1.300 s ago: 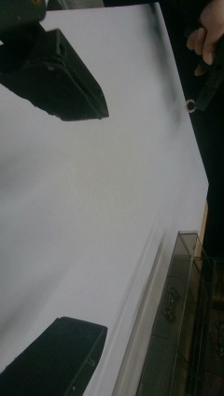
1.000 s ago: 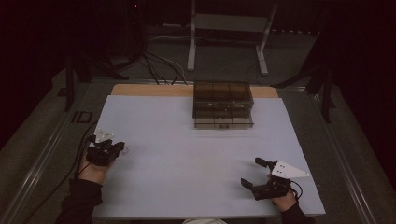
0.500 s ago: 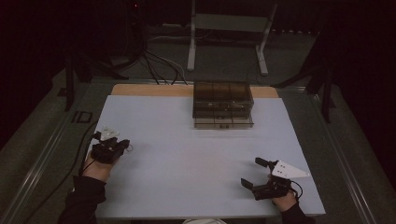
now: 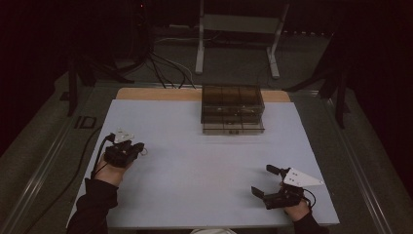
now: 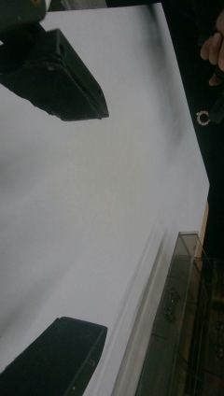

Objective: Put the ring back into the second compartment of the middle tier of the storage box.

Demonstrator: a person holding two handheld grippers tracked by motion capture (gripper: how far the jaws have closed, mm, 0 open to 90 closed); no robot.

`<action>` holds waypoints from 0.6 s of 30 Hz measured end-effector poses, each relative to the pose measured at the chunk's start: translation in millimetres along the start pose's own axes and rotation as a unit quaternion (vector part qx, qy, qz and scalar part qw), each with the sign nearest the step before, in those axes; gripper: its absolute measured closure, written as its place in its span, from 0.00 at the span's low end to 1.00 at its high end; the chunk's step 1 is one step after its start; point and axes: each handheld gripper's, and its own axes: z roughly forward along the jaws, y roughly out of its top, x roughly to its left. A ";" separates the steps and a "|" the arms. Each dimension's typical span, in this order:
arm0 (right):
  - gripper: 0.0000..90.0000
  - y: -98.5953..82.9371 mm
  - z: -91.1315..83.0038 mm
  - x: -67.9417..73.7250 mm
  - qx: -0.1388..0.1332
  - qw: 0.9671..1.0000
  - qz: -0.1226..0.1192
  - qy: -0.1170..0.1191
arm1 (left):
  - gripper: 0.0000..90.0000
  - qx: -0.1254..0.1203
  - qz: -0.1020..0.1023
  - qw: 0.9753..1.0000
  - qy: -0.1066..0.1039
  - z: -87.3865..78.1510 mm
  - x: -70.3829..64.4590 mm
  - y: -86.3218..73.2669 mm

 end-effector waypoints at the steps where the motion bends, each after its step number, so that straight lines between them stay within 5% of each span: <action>1: 0.00 0.3 -0.1 0.0 -0.001 1.000 0.000 0.000 | 1.00 0.000 0.000 1.000 0.000 0.0 0.0 0.0; 18: 0.00 0.0 -0.2 0.5 0.001 1.000 -0.002 0.001 | 1.00 0.000 0.022 0.999 -0.028 9.3 -16.6 14.5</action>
